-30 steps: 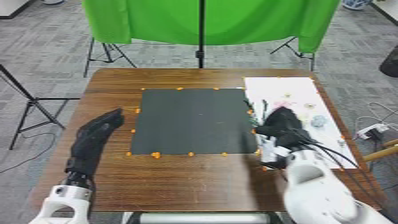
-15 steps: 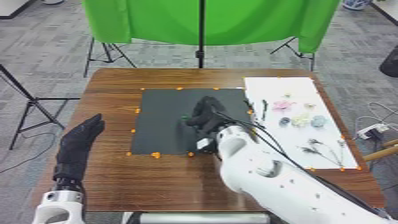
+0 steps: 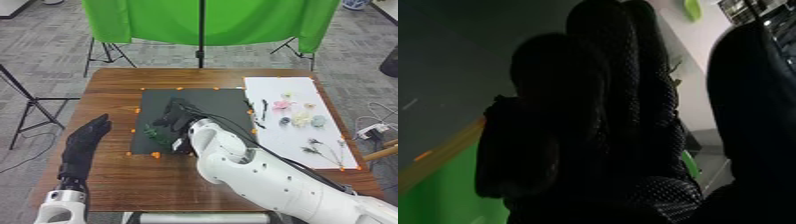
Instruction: Arrange flowers
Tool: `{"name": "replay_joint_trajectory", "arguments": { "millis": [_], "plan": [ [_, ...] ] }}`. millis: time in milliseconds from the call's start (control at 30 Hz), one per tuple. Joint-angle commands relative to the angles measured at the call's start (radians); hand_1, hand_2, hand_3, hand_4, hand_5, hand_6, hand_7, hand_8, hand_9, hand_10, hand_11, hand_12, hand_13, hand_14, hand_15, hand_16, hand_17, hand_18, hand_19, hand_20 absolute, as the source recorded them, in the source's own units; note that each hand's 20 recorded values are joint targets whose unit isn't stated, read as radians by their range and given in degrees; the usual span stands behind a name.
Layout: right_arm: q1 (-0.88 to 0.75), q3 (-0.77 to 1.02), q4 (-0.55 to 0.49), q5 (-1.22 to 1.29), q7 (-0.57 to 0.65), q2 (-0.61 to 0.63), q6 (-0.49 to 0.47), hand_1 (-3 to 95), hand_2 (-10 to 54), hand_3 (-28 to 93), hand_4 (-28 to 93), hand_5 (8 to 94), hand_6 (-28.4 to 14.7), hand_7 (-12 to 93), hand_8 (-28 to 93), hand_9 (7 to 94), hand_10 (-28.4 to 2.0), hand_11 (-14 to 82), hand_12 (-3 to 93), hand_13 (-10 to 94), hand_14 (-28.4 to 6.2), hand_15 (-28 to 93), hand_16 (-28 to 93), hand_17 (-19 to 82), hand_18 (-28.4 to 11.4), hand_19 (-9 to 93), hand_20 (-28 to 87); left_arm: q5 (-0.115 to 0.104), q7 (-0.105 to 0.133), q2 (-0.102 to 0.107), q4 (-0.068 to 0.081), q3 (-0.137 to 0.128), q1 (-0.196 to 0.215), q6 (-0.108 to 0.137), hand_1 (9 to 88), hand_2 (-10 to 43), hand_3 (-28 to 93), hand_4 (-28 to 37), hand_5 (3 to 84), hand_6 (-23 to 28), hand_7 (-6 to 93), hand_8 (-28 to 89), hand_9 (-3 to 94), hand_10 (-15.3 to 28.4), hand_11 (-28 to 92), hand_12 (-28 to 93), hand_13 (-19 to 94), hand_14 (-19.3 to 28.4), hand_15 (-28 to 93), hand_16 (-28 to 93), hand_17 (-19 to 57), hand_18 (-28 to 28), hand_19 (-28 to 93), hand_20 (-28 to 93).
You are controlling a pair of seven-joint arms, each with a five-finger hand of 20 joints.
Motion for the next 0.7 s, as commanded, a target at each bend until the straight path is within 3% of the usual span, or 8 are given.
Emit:
{"name": "replay_joint_trajectory", "arguments": {
  "millis": [33,133,367,700],
  "plan": [
    [-0.024,0.015,-0.037,-0.043,-0.037,0.043,-0.004,29.1,-9.5,55,-18,81.9,-3.5,18,-8,87.3,-15.0,31.0,23.1,92,-5.0,50,32,64,-11.0,93,46,0.017,-0.027,-0.005,0.007,-0.001,0.006,-0.039,24.0,-6.2,67,-21.4,45.2,3.6,10.4,-4,40.9,11.9,13,17,28,15.6,12,6,-0.3,13.7,3,19],
    [-0.029,0.013,-0.057,-0.104,-0.038,0.078,-0.043,19.6,-7.0,59,-14,81.5,-3.8,17,-8,86.8,-15.3,31.2,23.1,91,-5.5,50,32,63,-12.2,93,46,0.019,-0.028,-0.005,0.008,-0.002,0.006,-0.041,24.4,-6.5,67,-21.2,45.1,3.6,10.4,-4,40.8,11.9,13,17,28,15.6,12,6,-0.3,13.7,3,18],
    [-0.071,0.017,-0.077,-0.096,0.007,0.124,-0.167,18.2,-0.2,60,-12,81.2,-3.9,15,-8,87.1,-15.0,32.5,23.8,91,-5.9,51,32,63,-13.3,93,48,0.021,-0.039,-0.01,0.008,0.003,0.007,-0.053,24.8,-6.2,66,-21.0,45.0,3.6,10.3,-4,40.9,11.9,12,17,28,15.7,13,6,-0.4,13.7,3,19],
    [-0.103,-0.003,-0.126,-0.036,0.0,0.124,-0.205,18.7,2.1,60,-13,82.1,-3.8,15,-8,87.3,-14.9,32.9,24.0,92,-6.0,51,32,63,-13.5,93,49,0.011,-0.027,-0.005,0.007,0.001,0.009,-0.038,24.4,-5.4,66,-21.4,45.1,3.6,10.3,-4,41.0,11.9,13,17,28,15.8,13,6,-0.4,13.8,3,19]
  ]
}}
